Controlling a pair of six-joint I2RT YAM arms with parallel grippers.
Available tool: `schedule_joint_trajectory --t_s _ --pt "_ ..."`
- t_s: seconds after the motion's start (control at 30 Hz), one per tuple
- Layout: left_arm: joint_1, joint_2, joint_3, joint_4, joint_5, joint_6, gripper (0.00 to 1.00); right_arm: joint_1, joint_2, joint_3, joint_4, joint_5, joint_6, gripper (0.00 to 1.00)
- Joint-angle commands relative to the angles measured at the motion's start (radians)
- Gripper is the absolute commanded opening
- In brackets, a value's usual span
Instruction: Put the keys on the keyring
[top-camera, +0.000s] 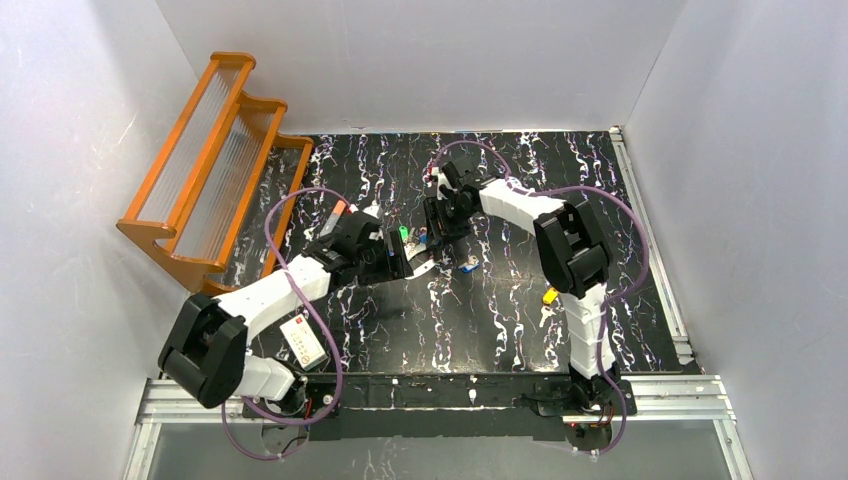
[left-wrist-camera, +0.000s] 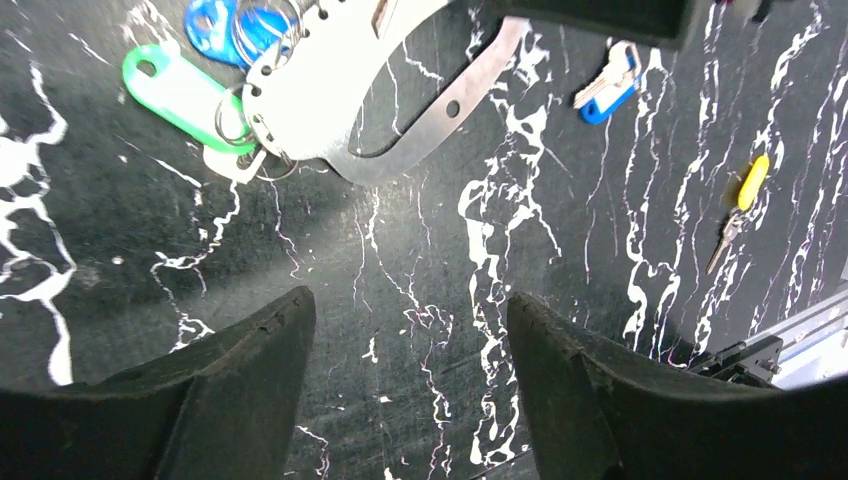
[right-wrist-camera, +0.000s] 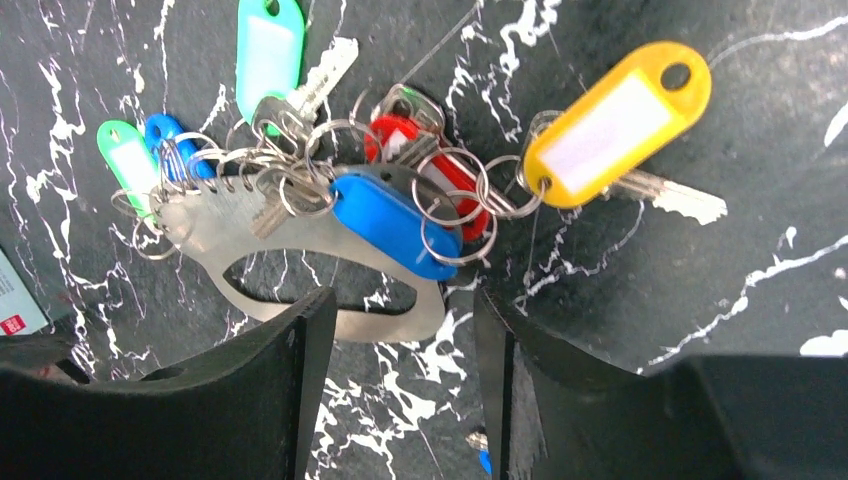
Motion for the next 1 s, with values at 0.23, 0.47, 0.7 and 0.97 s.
schedule_joint_trajectory --t_s 0.23,0.47,0.7,0.97 --pt "0.035 -0.084 0.071 0.052 -0.143 0.066 0.88 -0.03 -0.166 -0.109 0.08 -0.034 0.0 0.7" --pt "0.07 0.039 0.168 -0.021 -0.17 0.13 0.89 -0.041 -0.175 -0.164 0.141 -0.105 0.055 0.75" --pt "0.15 0.165 0.192 0.023 -0.089 0.212 0.88 -0.04 -0.115 -0.152 0.116 -0.144 0.099 0.7" --pt "0.156 0.278 0.181 0.089 0.041 0.223 0.86 -0.039 -0.071 -0.145 0.109 -0.157 0.105 0.68"
